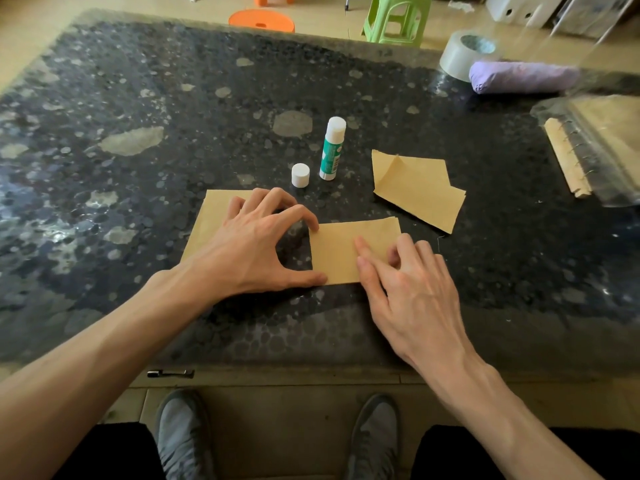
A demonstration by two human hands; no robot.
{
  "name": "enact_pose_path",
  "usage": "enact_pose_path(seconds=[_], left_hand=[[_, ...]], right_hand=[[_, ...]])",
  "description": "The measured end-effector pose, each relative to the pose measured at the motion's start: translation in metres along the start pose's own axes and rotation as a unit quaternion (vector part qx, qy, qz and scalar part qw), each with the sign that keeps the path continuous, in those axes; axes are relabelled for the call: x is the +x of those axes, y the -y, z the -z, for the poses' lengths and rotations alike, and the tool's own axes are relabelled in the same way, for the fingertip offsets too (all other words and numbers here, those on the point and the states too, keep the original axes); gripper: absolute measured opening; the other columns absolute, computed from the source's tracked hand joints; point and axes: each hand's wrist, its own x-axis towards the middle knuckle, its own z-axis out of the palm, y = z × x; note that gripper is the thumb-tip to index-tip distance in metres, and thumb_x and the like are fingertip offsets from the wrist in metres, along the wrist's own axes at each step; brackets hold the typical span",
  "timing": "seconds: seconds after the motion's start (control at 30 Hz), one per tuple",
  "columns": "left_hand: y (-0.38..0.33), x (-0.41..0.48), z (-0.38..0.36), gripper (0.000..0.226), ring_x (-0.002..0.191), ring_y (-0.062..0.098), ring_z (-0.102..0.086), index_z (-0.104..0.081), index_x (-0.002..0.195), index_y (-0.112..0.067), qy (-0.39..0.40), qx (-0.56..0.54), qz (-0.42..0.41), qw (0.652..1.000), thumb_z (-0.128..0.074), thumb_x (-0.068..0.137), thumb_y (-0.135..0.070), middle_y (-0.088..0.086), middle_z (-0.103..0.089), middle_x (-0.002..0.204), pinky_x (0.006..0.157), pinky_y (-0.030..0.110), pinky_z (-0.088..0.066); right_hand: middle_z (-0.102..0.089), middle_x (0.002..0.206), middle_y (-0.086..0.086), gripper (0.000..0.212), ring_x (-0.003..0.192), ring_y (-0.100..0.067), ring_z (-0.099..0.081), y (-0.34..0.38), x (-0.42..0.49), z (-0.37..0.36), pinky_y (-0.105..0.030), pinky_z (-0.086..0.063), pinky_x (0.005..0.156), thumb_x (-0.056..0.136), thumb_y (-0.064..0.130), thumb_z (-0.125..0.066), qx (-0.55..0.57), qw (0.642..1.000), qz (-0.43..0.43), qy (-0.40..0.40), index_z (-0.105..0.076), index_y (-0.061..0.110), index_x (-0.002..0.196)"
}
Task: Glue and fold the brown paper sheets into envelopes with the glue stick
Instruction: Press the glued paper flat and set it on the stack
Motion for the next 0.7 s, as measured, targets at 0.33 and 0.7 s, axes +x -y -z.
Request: enact_pose_path(seconds=[0.33,0.7], left_hand=[[0.000,-0.001,0.001,0.075,0.128,0.008,-0.032,-0.051,0.125,-0.050,0.009,-0.004,-0.003,1.000,-0.059,0.065,-0.095,-0.018,-0.038,0.129,0.101,0.032,-0.024],[-0.001,0.001,0.000,0.075,0.124,0.008,-0.034,-0.052,0.123,-0.050,0.002,0.000,0.000,1.000,-0.061,0.064,-0.095,-0.017,-0.040,0.127,0.100,0.031,-0.025]], right_hand=[[-0.047,0.100,-0.002,0.066,0.091,-0.017,-0.041,-0.012,-0.006,0.005,-0.036,-0.040,0.075,0.112,0.053,-0.021,-0.066,0.996,-0.064,0.001,-0.057,0.010,0.145],[-0.046,0.108,-0.002,0.067,0.099,-0.018,-0.039,0.012,-0.002,0.003,-0.036,-0.042,0.079,0.109,0.060,-0.023,-0.027,0.999,0.005,0.018,-0.058,0.017,0.147]])
